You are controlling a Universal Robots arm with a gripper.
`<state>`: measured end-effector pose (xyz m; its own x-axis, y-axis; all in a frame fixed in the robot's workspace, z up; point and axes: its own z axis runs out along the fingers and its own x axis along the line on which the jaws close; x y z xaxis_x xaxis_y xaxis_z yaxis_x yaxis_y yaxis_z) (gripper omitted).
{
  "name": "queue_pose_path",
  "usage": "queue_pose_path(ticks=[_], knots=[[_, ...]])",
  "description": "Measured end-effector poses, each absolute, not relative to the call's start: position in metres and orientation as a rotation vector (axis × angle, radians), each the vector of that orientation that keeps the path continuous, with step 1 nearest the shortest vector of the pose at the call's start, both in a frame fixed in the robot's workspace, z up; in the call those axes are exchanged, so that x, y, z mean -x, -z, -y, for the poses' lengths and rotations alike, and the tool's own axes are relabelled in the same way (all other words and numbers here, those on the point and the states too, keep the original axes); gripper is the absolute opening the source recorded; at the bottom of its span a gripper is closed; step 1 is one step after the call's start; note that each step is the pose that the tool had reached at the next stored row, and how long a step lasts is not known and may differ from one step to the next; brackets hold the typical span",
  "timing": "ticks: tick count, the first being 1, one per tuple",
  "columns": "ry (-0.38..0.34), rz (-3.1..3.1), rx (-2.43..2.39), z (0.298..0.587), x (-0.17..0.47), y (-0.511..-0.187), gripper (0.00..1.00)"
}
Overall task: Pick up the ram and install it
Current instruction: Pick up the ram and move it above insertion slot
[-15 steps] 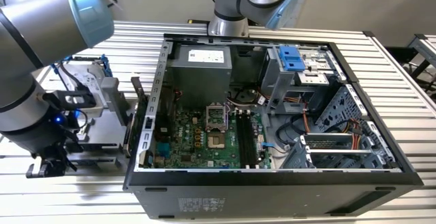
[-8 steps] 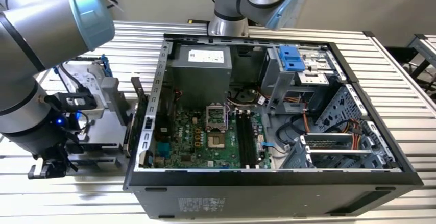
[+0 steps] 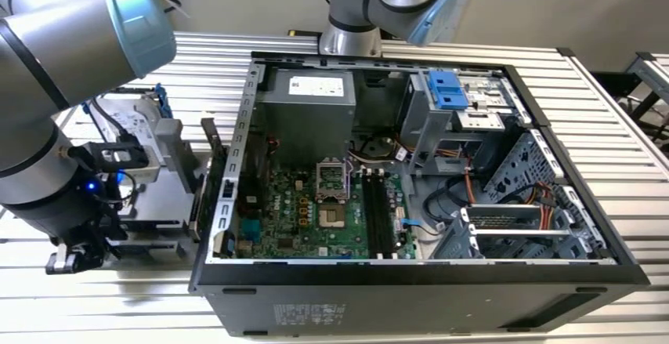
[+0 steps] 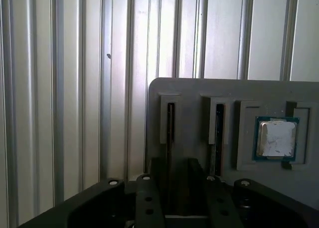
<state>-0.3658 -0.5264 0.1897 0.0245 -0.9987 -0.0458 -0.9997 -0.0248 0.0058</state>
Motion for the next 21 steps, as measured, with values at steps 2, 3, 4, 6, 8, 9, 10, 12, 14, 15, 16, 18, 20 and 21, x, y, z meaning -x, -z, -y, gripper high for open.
queue_pose_path(ticks=[2,3,4,6,8,9,10,12,14,15,16,18,20,21], knots=[[-0.057,-2.174,2.228,0.5264,0.3658,-0.1897,1.0],[-0.057,-2.174,2.228,0.5263,0.3658,-0.1897,1.0],[-0.057,-2.174,2.228,0.5264,0.3658,-0.1898,1.0],[-0.057,-2.174,2.228,0.5264,0.3658,-0.191,1.0],[-0.057,-2.174,2.228,0.5263,0.3658,-0.1933,1.0],[-0.057,-2.174,2.228,0.5263,0.3658,-0.1942,1.0],[-0.057,-2.174,2.228,0.5263,0.3658,-0.195,1.0],[-0.057,-2.174,2.228,0.5264,0.3659,-0.1962,1.0],[-0.057,-2.174,2.228,0.5264,0.3659,-0.1963,1.0],[-0.057,-2.174,2.228,0.5264,0.366,-0.1964,1.0],[-0.057,-2.174,2.228,0.5264,0.3661,-0.1966,1.0],[-0.057,-2.174,2.228,0.5264,0.3662,-0.1967,1.0],[-0.057,-2.174,2.228,0.5264,0.3662,-0.1969,0.0],[-0.057,-2.174,2.228,0.5264,0.3662,-0.1969,0.0]])
